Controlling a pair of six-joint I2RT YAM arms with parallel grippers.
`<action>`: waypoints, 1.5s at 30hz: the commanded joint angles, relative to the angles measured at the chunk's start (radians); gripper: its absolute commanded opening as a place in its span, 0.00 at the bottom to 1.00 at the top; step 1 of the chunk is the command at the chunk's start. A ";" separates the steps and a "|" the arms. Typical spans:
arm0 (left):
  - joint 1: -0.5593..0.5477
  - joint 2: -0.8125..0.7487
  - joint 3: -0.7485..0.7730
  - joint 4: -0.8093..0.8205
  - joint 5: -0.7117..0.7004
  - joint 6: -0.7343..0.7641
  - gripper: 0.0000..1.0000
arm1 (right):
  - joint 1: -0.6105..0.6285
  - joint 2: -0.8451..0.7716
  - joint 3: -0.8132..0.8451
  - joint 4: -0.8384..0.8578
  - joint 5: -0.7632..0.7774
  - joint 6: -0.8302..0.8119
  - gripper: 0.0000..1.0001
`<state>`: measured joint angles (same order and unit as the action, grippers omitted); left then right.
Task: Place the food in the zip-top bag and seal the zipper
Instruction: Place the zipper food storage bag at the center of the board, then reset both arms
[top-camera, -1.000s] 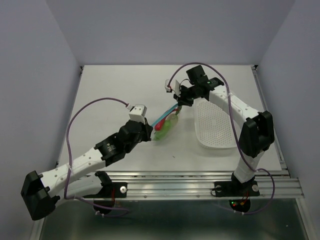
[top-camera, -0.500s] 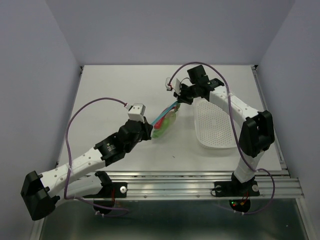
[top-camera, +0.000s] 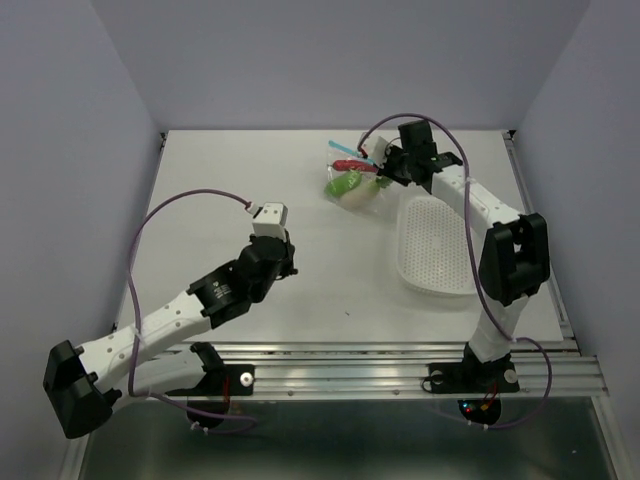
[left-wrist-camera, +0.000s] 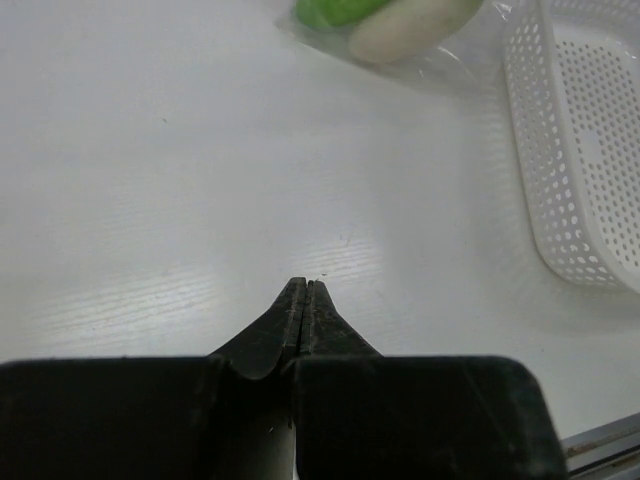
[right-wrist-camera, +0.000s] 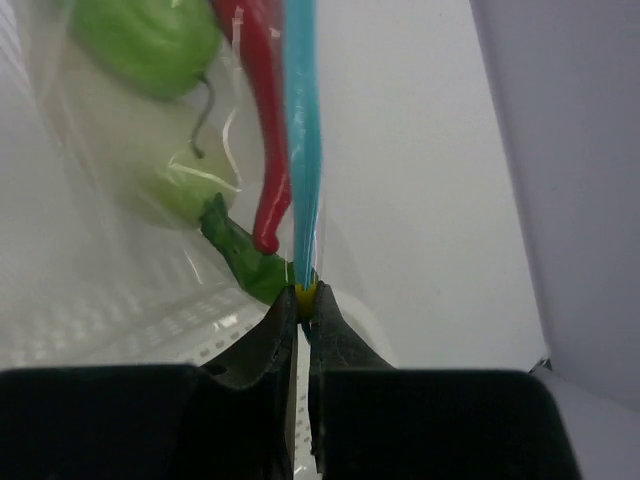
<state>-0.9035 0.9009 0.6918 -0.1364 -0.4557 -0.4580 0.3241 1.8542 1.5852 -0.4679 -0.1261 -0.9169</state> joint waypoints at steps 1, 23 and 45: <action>-0.005 0.035 0.077 0.024 -0.104 0.074 0.00 | 0.102 0.025 0.033 0.176 0.011 0.062 0.01; 0.034 -0.145 0.169 -0.298 -0.327 -0.301 0.99 | 0.455 -0.128 -0.261 0.486 0.160 -0.009 0.16; 0.227 0.000 0.291 -0.362 -0.232 -0.415 0.99 | 0.202 -0.507 -0.301 0.119 0.807 1.358 1.00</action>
<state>-0.7387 0.8902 0.9283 -0.5472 -0.7155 -0.8974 0.5915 1.4605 1.3857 -0.1738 0.3668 -0.0589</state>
